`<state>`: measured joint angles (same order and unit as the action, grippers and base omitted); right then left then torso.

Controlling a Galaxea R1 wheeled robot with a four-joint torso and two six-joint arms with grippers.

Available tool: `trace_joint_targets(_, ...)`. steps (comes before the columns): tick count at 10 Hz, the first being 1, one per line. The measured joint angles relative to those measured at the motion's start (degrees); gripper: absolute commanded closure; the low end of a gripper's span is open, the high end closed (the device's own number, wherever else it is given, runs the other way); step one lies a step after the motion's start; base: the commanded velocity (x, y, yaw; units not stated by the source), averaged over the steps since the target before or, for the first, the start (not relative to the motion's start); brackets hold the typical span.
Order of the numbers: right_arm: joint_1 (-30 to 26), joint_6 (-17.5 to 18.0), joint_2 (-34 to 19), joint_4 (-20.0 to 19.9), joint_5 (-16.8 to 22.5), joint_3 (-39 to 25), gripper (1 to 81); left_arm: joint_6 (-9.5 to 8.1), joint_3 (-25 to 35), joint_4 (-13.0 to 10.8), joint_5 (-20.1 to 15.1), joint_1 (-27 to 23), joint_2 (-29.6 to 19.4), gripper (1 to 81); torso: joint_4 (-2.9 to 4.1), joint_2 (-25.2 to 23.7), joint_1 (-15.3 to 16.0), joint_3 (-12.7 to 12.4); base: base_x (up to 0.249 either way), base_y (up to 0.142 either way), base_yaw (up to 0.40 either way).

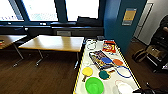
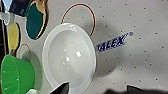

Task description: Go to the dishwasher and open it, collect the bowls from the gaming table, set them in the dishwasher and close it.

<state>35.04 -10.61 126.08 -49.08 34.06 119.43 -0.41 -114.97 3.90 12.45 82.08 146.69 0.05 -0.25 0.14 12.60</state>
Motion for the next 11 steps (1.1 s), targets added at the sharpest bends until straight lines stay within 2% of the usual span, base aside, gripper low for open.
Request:
trace_joint_targets(4,-0.1,0.0,1.1,-0.5,-0.1,0.9,1.0,0.00,-0.2,0.0,0.0,-0.2,0.2,1.0,0.00,0.1,0.0,0.4,0.000,0.000,0.000)
trace_joint_targets(7,-0.1,0.0,4.5,-0.5,0.2,5.2,1.0,0.00,-0.4,0.0,0.0,-0.2,0.3,1.0,0.00,0.1,0.0,0.4,0.000,0.000,0.000)
trace_joint_targets(11,0.2,0.0,6.4,-0.5,0.7,9.9,1.0,0.00,-1.0,0.0,0.0,-0.2,0.9,1.0,0.00,0.1,0.0,0.4,0.000,0.000,0.000)
